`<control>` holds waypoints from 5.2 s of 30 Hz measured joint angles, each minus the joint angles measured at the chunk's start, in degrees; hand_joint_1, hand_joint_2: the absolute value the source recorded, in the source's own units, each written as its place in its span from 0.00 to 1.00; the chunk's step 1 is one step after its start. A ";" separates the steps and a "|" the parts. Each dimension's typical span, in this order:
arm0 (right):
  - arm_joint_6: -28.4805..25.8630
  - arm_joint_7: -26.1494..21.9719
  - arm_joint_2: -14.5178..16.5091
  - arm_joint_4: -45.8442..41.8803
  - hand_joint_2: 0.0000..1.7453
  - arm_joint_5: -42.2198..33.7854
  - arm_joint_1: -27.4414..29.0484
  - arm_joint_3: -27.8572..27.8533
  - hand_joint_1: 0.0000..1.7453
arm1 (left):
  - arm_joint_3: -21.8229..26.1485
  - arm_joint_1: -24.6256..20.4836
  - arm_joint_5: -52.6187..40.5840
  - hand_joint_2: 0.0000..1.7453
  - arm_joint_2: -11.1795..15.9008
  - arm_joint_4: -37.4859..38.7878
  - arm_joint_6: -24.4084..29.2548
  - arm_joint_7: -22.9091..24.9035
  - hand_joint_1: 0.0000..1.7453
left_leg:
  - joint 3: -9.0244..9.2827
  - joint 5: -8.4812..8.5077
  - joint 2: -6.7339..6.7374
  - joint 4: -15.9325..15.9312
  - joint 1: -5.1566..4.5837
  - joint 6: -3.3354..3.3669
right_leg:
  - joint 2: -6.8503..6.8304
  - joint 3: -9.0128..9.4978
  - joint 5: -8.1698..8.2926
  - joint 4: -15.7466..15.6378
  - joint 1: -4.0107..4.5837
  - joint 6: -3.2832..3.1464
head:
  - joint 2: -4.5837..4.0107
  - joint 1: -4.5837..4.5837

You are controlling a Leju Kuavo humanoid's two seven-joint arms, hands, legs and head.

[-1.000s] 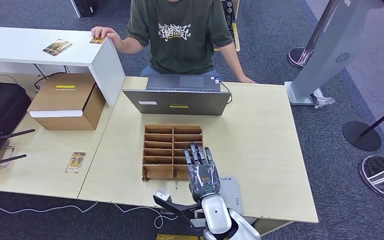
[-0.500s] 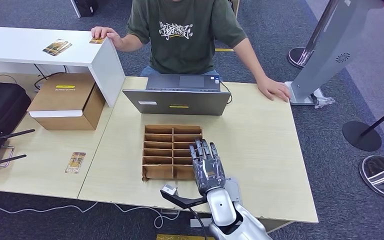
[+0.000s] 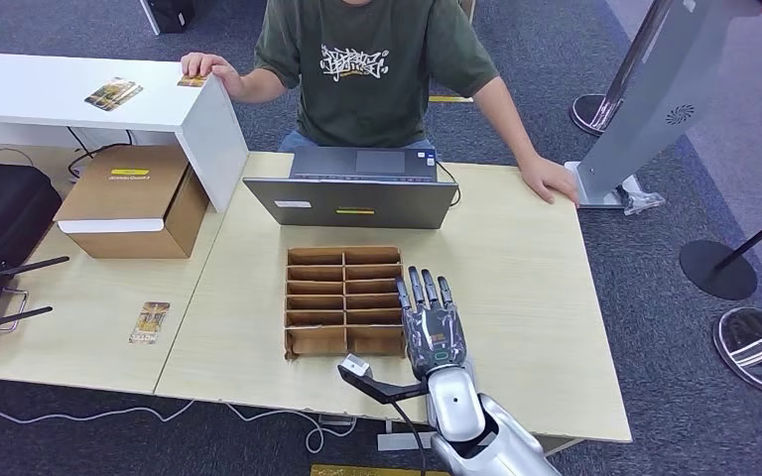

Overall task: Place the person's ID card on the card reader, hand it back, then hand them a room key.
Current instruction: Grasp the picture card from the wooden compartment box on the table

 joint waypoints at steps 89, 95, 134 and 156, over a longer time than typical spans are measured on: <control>1.49 -3.62 7.80 0.09 1.00 -0.19 2.41 -5.98 0.00 | 0.00 -0.69 1.44 0.00 -1.02 0.00 1.05 -1.56 0.00 | 0.00 0.01 0.00 0.00 0.00 0.01 | 0.00 0.00 0.00 0.01 0.00 0.00 | 0.00 0.00; 0.35 -2.36 6.21 0.04 1.00 -0.07 2.43 -7.70 0.00 | 0.00 -0.64 1.14 0.00 -0.82 0.00 0.87 -1.61 0.00 | 0.00 0.01 0.00 0.00 -0.01 0.01 | 0.01 0.01 0.02 0.01 -0.01 0.00 | 0.00 0.00; 3.31 -1.69 2.28 -13.22 1.00 -0.28 8.69 -9.58 0.00 | 0.00 -0.58 1.92 0.00 -0.09 0.00 0.55 -1.83 0.00 | -0.01 0.01 0.00 0.00 0.00 0.01 | -0.01 0.00 0.02 0.01 0.00 -0.02 | 0.00 0.00; 3.39 -3.88 8.14 -10.41 1.00 -1.25 9.31 -6.25 0.00 | 0.00 -0.65 2.85 0.00 -0.99 0.00 1.75 -1.50 0.00 | -0.01 0.01 0.00 0.00 0.01 0.01 | -0.01 0.01 0.02 0.01 0.00 -0.03 | 0.00 0.00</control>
